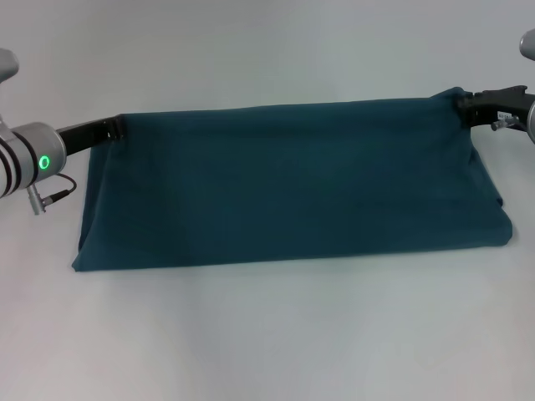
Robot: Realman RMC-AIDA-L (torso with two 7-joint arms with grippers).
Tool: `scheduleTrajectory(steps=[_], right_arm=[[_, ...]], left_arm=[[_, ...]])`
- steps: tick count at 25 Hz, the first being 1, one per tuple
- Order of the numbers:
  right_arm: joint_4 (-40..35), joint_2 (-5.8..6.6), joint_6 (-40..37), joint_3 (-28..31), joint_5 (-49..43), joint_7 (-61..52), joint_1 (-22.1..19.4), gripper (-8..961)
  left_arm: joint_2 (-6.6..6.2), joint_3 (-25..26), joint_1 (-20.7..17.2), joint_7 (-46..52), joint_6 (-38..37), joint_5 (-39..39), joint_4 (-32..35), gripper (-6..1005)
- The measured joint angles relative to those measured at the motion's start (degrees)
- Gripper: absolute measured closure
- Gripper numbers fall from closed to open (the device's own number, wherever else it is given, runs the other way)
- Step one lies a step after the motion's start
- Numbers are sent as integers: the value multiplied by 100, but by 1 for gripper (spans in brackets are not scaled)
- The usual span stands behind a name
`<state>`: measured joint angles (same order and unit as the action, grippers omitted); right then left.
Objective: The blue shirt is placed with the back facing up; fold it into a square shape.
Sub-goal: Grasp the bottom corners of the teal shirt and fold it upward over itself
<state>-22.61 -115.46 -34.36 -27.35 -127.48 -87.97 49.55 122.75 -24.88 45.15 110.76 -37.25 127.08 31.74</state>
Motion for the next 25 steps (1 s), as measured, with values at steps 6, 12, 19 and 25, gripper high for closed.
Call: scheduleTrajectory(steps=[6,12,19,25], right_arm=[[25,10,27,2,8,15,17,909],[36,7,122,2,8,81,31,909],[2,-7,154,-87,7,227,33,909],[-253,-94,266,-151,7,244,-39,856]], left_arm=[[-4,-6,33,-2,107,-1,-16,852],[-5,-7,64,0,129,-12,-34,846],[7,-5,11,-55,174,-402,-51,840],[68,-7,-48,-67,418,-613,-54,835]])
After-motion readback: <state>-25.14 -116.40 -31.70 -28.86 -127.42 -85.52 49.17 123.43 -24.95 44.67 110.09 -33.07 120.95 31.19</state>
